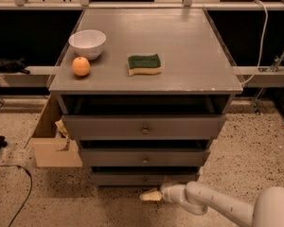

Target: Close bottom drawer

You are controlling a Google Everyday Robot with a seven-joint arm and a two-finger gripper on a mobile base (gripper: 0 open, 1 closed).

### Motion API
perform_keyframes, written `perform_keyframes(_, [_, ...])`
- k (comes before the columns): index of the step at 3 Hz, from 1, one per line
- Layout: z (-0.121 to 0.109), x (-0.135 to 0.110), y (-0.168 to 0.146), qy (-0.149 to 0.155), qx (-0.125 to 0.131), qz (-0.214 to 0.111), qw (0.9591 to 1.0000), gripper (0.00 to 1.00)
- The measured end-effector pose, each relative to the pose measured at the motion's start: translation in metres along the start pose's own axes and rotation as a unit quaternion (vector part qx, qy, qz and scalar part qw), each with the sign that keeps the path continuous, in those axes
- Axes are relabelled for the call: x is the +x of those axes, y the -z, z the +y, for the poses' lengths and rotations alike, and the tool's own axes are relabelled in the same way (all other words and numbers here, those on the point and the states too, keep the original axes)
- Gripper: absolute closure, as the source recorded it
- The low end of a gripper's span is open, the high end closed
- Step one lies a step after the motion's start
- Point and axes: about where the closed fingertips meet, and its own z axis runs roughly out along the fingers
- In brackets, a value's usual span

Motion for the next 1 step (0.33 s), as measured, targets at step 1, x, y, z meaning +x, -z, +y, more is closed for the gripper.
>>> perform_keyframes(1, [0.0000,0.0000,0.0000,0.000,0.000,0.000,1.0000,0.00])
